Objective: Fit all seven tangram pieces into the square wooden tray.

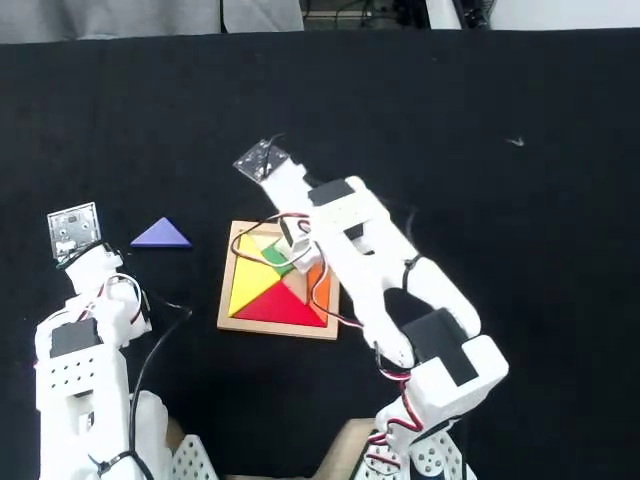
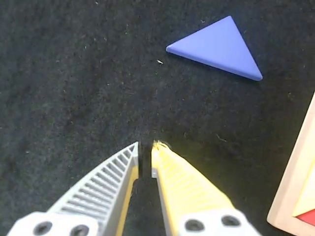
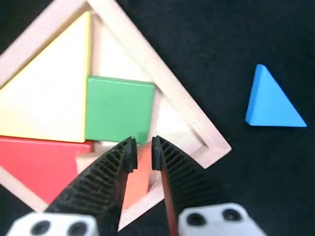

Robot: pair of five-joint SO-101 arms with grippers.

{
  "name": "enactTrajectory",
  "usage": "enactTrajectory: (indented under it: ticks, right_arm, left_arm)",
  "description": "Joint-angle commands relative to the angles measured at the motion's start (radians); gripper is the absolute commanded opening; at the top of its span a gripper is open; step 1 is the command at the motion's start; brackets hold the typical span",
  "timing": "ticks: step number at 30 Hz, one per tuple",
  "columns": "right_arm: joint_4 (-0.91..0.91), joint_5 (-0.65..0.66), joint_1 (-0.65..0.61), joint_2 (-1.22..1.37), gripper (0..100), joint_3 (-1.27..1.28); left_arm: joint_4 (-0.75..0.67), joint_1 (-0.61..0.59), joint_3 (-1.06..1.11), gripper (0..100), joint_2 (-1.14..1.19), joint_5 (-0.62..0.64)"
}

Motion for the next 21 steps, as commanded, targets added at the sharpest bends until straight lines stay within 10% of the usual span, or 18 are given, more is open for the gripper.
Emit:
enactTrajectory:
  ticks: [1, 21]
  right_arm:
    - [-0.011, 0.009, 0.023, -0.013, 6.3, -0.053]
    - [0.041, -0.011, -0.11, -0.136, 1.1, 0.107]
  left_arm:
    - [-0.011, 0.018, -0.005, 6, -0.014, 0.003]
    - [-0.012, 0.016, -0.005, 6, -0.014, 0.003]
